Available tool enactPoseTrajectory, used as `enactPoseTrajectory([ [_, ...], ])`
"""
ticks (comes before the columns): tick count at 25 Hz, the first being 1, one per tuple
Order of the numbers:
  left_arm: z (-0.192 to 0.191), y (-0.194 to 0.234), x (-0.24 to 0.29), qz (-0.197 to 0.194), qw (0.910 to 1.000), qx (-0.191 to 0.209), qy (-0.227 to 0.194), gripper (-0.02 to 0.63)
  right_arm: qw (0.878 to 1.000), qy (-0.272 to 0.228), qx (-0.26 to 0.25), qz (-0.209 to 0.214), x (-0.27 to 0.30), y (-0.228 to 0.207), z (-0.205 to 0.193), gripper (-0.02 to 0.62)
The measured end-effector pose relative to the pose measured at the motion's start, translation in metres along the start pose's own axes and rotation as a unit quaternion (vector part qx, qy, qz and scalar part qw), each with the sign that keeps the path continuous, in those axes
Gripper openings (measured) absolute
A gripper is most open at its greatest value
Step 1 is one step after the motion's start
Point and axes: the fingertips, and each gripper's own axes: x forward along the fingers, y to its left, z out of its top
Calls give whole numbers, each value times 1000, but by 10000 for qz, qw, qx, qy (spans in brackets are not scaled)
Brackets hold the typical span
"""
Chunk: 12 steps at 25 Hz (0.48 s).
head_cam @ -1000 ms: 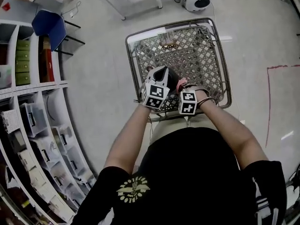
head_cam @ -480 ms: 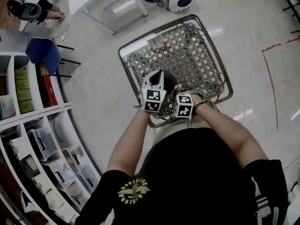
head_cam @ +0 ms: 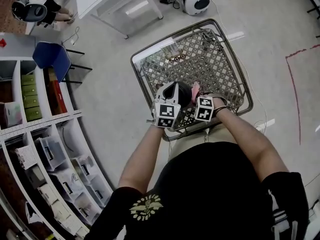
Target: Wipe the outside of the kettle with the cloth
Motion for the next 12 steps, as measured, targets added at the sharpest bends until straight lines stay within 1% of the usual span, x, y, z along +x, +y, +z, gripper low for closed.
enactPoseTrajectory([
  [2, -1, -1, 3, 50, 10000, 4, -7, 9, 9998, 61, -212, 20, -2, -11, -4, 28],
  [3, -1, 0, 4, 60, 10000, -14, 6, 8, 9991, 104, -411, 49, -2, -15, -5, 28],
  [5, -2, -1, 8, 33, 9999, -121, 88, 8, 9950, 205, -963, 161, 0, -20, -10, 28],
  [8, -4, -4, 11, -46, 9993, -308, 218, 8, 9824, 391, -1785, 393, 7, -29, -19, 28],
  [12, -1, -3, 14, 45, 9986, -413, 322, 9, 9586, 674, -2705, 584, 17, -53, -24, 28],
])
